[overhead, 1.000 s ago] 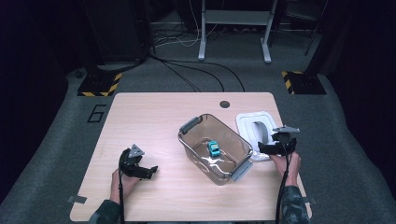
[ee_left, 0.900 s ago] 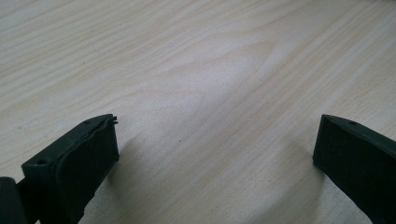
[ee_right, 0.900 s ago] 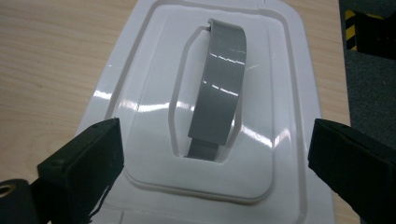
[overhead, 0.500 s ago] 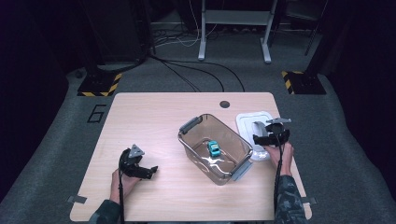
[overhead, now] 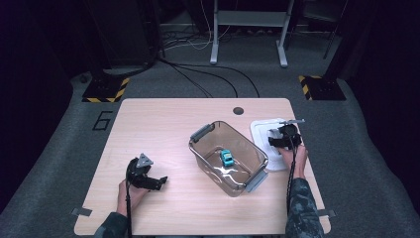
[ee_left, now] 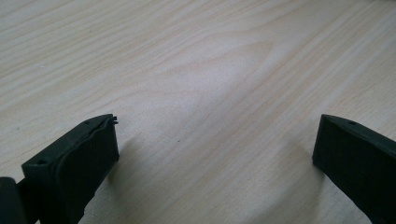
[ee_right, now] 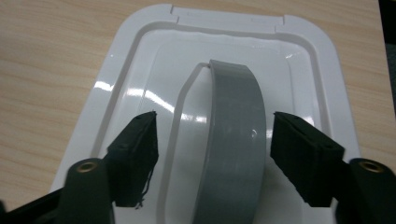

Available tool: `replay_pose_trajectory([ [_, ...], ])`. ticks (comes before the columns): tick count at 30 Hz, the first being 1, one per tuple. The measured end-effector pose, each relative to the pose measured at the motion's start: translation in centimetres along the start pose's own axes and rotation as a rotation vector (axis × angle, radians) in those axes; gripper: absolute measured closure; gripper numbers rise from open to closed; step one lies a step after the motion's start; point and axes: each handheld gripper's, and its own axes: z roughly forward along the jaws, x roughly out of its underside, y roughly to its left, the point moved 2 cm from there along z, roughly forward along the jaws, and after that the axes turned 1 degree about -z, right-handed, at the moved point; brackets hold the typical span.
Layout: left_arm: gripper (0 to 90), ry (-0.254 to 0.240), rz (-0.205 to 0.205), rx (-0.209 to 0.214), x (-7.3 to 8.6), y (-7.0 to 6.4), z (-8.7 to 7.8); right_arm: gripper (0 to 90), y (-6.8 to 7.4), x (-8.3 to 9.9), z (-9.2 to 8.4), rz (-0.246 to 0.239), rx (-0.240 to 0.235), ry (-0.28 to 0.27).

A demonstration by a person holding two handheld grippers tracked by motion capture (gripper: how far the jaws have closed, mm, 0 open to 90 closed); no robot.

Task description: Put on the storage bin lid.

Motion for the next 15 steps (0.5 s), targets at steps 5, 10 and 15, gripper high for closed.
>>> replay_pose_trajectory([
  [5,0.0,-0.001,0.001,0.000,0.00,0.01,0.01,47.7,0.00,-0.09,0.76,0.014,-0.004,0.033],
  [10,0.0,-0.001,0.000,0.000,0.00,0.00,0.01,64.4,0.03,-0.22,0.81,0.011,0.018,0.043],
  [15,0.0,-0.001,0.003,-0.002,-0.01,0.03,-0.01,66.7,0.19,-0.37,0.82,-0.023,0.026,0.057],
])
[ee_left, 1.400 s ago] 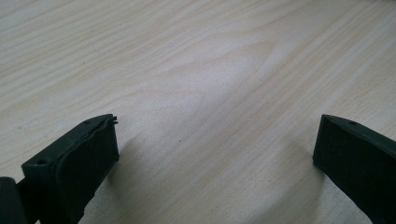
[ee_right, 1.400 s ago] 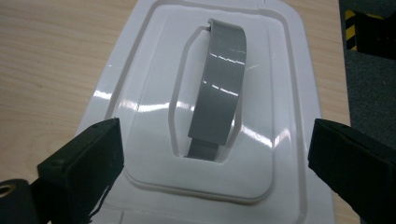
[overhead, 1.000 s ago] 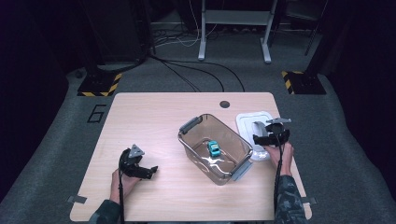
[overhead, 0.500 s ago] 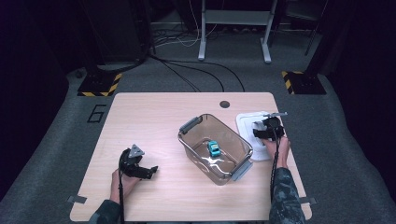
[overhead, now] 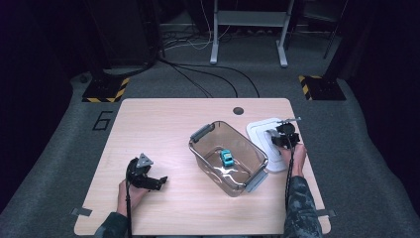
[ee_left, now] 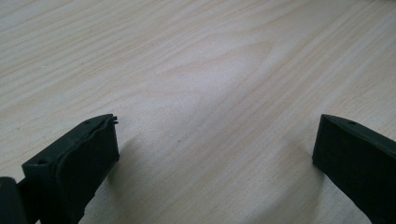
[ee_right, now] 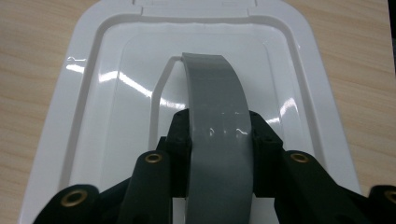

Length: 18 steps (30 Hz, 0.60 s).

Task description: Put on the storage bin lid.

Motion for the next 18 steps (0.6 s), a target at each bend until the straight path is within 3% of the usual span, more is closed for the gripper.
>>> replay_pose_trajectory([
  [9,0.2,0.011,0.006,0.004,0.0,0.1,-0.1,67.1,0.0,-0.4,-0.7,-0.066,-0.023,-0.002],
  [18,0.2,0.012,0.004,0.004,0.0,0.0,-0.1,67.2,0.0,-1.5,-2.6,-0.106,-0.032,-0.025],
])
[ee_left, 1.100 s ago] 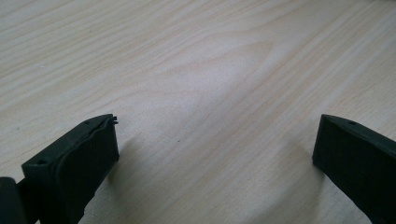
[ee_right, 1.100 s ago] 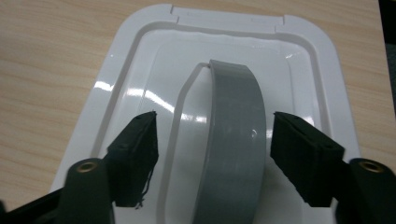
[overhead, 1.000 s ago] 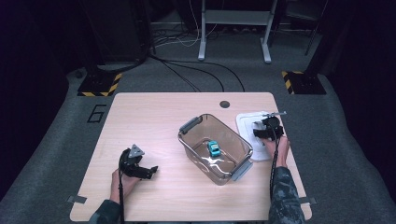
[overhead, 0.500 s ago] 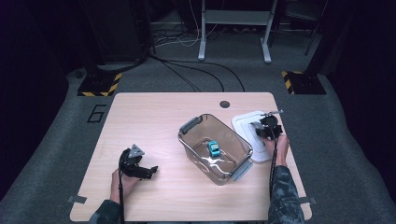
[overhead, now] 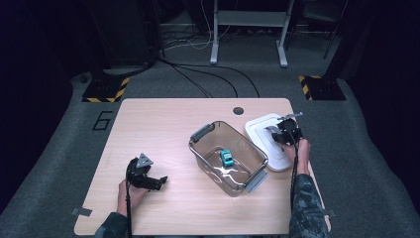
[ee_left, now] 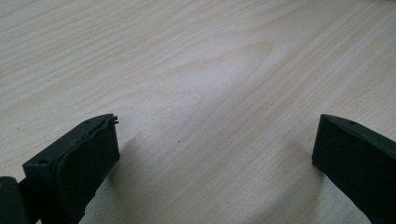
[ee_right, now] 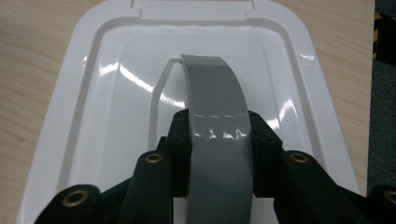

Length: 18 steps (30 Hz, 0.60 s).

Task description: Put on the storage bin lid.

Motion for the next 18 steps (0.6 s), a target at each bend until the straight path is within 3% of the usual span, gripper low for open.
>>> replay_pose_trajectory([
  [11,0.2,-0.001,0.001,0.000,0.0,0.0,0.0,67.2,-0.8,-1.4,-2.7,-0.041,0.000,-0.032],
  [18,0.2,-0.002,0.000,-0.001,0.0,0.0,0.0,67.3,-1.4,-2.0,-4.1,-0.028,0.000,-0.054],
])
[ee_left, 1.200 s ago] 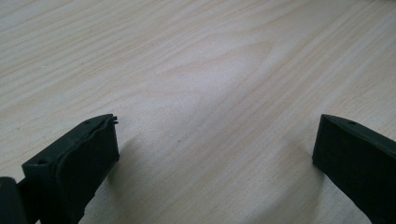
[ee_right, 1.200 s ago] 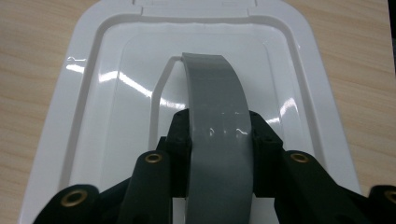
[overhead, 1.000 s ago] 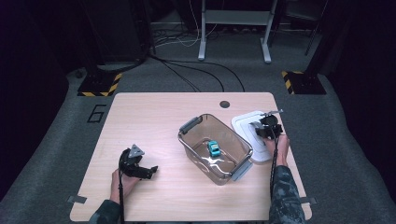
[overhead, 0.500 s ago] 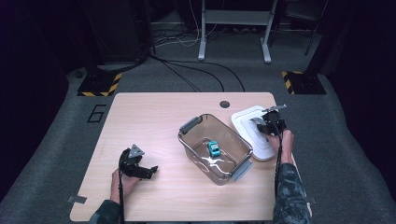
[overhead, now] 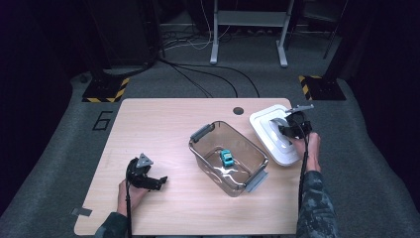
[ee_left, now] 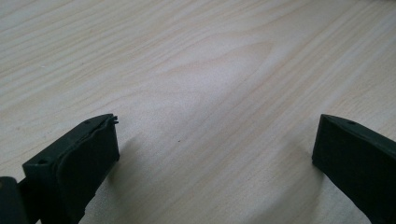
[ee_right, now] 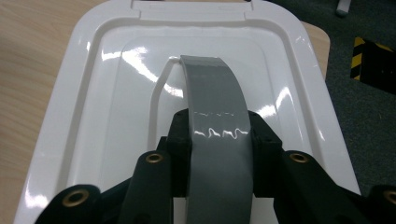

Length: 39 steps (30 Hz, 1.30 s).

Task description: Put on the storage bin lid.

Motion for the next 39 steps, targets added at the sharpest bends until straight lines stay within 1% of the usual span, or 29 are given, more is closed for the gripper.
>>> replay_pose_trajectory([
  [4,0.2,0.000,0.001,0.001,0.0,0.0,0.0,67.3,0.0,-0.4,-0.5,-0.009,0.001,-0.006],
  [5,0.2,0.001,0.001,0.000,0.0,0.0,0.0,67.3,0.0,-0.5,-0.6,-0.019,0.001,-0.012],
  [7,0.2,0.001,0.001,0.000,0.0,0.0,0.0,67.3,0.0,-0.8,-0.9,-0.022,-0.002,-0.014],
  [8,0.2,0.001,0.001,0.000,0.0,0.0,0.0,67.3,0.1,-0.9,-1.0,-0.011,-0.003,-0.015],
  [11,0.2,0.001,0.001,0.001,0.0,0.0,0.0,67.3,0.2,-1.3,-1.3,-0.024,-0.001,-0.023],
  [12,0.2,0.000,0.001,0.000,0.0,0.0,0.0,67.3,0.3,-1.5,-1.4,-0.020,-0.001,-0.022],
  [14,0.2,0.001,0.001,0.001,0.0,0.0,0.0,67.3,0.4,-1.8,-1.6,-0.033,0.001,-0.030],
  [17,0.2,0.001,0.001,0.001,0.0,0.0,0.0,67.3,0.5,-2.3,-2.1,-0.039,0.001,-0.032],
  [19,0.2,0.000,0.001,0.001,0.0,0.0,0.0,67.3,0.6,-2.7,-2.4,-0.052,-0.006,-0.044],
  [20,0.2,0.000,0.001,0.001,0.0,0.0,0.0,67.3,0.7,-2.8,-2.6,-0.047,-0.010,-0.037],
  [21,0.2,0.000,0.001,0.001,0.0,0.0,0.0,67.3,0.7,-3.0,-2.8,-0.057,-0.009,-0.044],
  [22,0.2,0.000,0.001,0.001,0.0,0.0,0.0,67.3,0.8,-3.1,-3.0,-0.058,-0.011,-0.045],
  [23,0.2,0.000,0.000,0.001,0.0,0.0,0.0,67.3,0.9,-3.3,-3.1,-0.058,-0.019,-0.043],
  [26,0.2,0.001,0.002,0.000,0.0,0.0,0.0,67.3,1.1,-3.8,-3.7,-0.065,-0.034,-0.059],
  [27,0.2,0.001,0.001,0.000,0.0,0.0,0.0,67.3,1.2,-4.0,-3.9,-0.060,-0.041,-0.059],
  [31,0.2,0.000,0.001,0.001,0.0,0.0,0.0,67.3,1.7,-4.7,-4.7,-0.073,-0.057,-0.068],
  [32,0.2,0.000,0.001,0.001,0.0,0.0,0.0,67.3,1.8,-4.8,-4.9,-0.067,-0.062,-0.065],
  [38,0.2,0.000,0.000,0.001,0.0,0.0,0.0,67.3,2.5,-5.7,-5.9,-0.070,-0.079,-0.083],
  [39,0.2,0.001,0.001,0.001,0.0,0.0,0.0,67.3,2.7,-5.7,-6.1,-0.061,-0.084,-0.082],
])
